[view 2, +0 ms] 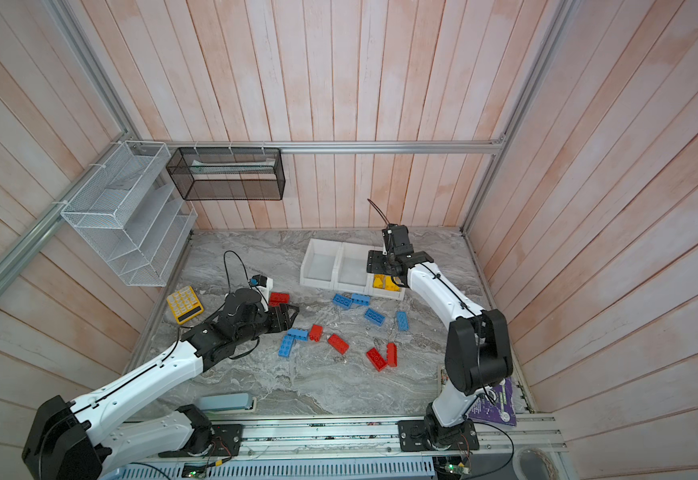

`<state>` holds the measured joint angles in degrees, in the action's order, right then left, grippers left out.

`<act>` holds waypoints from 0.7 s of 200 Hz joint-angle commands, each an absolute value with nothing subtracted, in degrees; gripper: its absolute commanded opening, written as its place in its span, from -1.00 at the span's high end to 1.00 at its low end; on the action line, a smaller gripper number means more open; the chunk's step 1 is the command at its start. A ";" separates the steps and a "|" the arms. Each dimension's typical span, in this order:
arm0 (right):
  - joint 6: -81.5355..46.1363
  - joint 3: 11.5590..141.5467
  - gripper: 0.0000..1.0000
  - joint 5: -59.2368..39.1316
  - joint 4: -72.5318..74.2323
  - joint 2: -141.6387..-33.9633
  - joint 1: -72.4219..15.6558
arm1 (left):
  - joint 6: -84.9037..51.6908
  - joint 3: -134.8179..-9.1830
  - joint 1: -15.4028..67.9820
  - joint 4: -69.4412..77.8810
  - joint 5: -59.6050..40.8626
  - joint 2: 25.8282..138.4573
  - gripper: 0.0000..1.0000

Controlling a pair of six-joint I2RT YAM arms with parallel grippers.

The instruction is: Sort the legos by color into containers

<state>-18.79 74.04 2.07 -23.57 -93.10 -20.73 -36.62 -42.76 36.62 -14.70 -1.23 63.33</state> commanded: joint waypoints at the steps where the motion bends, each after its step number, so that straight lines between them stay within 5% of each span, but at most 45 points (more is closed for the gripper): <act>1: -18.74 65.60 -0.74 2.62 -24.61 -89.83 -23.44 | -36.12 -41.20 36.30 -16.91 -0.75 61.21 -0.47; 45: -18.55 53.71 -0.76 -1.73 -18.94 -88.04 -23.41 | -36.63 -38.67 36.30 -17.94 -0.35 58.82 -0.47; 140: -18.29 55.10 -0.56 -4.17 -19.05 -97.74 -26.89 | -38.03 -35.49 36.28 -16.54 -0.34 57.89 -0.47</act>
